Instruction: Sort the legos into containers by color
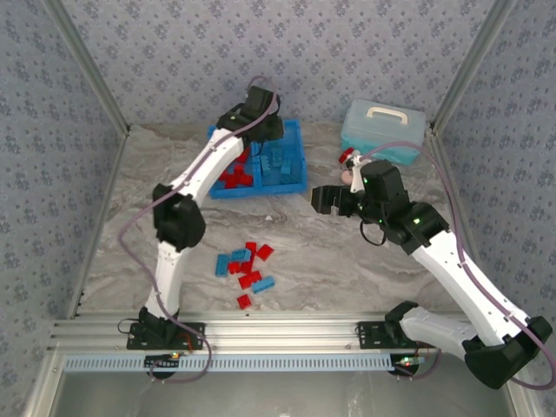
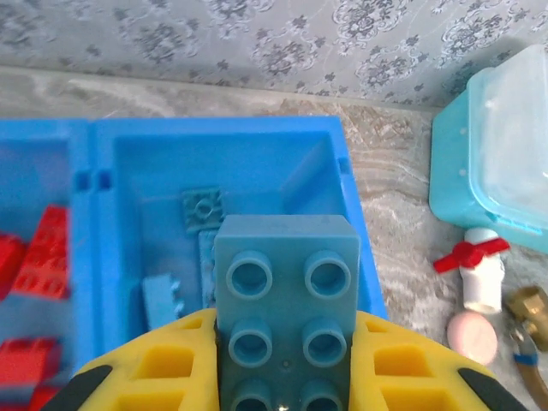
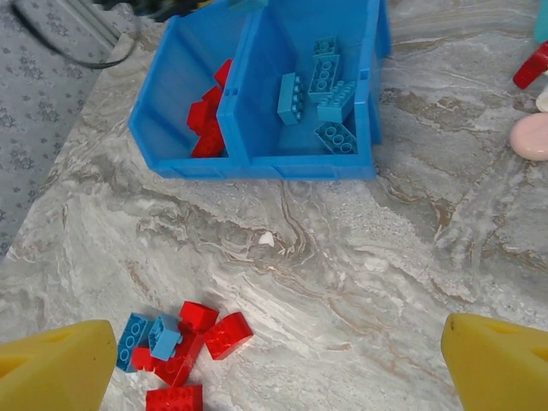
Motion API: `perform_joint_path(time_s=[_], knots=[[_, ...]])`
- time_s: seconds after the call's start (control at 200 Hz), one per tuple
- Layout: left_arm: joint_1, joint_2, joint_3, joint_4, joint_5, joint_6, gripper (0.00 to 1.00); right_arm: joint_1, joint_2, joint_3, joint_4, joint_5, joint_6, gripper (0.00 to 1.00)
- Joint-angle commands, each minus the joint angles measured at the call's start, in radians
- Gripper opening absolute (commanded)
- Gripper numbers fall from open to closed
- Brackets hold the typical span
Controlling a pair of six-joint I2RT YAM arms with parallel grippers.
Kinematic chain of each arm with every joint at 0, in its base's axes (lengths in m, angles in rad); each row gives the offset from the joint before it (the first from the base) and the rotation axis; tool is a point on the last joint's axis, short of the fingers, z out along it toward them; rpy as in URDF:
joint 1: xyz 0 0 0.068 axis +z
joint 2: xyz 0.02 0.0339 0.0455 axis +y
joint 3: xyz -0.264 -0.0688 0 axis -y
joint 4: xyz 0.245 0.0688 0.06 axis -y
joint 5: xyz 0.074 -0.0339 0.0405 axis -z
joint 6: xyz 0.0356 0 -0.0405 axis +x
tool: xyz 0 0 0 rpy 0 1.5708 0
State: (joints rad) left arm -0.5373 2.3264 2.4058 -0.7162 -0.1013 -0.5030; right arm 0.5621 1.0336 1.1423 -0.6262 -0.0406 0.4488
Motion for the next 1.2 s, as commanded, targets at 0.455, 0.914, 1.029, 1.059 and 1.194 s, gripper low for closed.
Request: perform_joint_path(time_s=[0.455, 0.914, 1.029, 1.059, 1.194], knots=[[-0.023, 0.118, 0.242, -0.124, -0.012, 0.113, 0.55, -0.011, 0.003, -0.010, -0.013, -0.001, 0.024, 1.00], [-0.074, -0.474, -0.296, -0.103, -0.012, 0.178, 0.54, -0.013, 0.053, -0.018, 0.020, -0.012, 0.020, 1.00], [-0.078, -0.749, -0.720, 0.002, -0.024, 0.156, 0.54, -0.015, 0.077, -0.015, 0.050, -0.018, 0.010, 1.00], [-0.079, -0.817, -0.816, 0.010, -0.031, 0.146, 0.54, -0.016, 0.084, -0.013, 0.054, -0.020, 0.008, 1.00], [-0.088, -1.069, -1.169, -0.023, -0.052, 0.073, 0.53, -0.023, 0.120, -0.008, 0.073, -0.042, -0.001, 1.00]])
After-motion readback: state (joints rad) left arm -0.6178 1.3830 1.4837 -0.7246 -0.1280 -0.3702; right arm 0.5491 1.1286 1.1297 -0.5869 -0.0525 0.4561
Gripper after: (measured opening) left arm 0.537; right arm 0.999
